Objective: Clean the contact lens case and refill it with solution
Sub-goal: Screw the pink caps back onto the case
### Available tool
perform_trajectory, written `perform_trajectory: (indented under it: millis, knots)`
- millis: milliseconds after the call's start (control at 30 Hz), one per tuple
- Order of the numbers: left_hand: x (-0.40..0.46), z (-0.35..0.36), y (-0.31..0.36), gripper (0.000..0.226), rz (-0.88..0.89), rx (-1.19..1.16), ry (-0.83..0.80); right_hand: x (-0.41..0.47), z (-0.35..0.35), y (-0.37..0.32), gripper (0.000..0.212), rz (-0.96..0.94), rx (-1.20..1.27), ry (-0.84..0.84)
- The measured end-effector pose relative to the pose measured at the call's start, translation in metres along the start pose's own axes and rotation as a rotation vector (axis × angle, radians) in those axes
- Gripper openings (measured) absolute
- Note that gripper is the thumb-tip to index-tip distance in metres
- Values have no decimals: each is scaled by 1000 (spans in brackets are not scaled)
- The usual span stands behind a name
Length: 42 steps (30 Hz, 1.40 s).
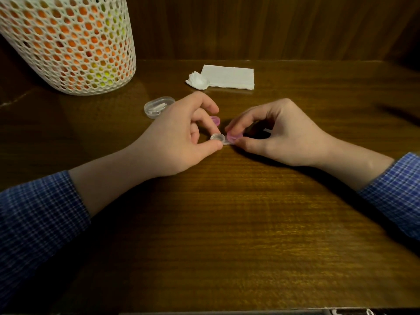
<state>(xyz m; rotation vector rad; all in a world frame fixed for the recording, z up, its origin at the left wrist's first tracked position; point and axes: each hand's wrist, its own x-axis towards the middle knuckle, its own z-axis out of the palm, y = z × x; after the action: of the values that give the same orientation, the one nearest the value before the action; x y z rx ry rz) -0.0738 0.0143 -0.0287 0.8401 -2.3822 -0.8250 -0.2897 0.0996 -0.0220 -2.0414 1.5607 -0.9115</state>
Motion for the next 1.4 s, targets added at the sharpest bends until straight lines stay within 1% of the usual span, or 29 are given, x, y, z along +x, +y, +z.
perform_trajectory:
  millis: [233,367,933,1200,1400]
  knots:
    - [0,0,-1,53,-9,2,-3,1,5,-1,11,12,-19,52]
    - [0,1,-1,58,-14,9,2,1,4,-2,8,31,-28,33]
    - [0,0,1,57,-29,-3,4,2,-1,-1,16,-3,-9,-42]
    - [0,1,1,62,-41,11,12,3,2,-1,9,7,-5,6]
    - [-1,1,1,61,-36,7,11,3,1,-2,11,14,-25,-19]
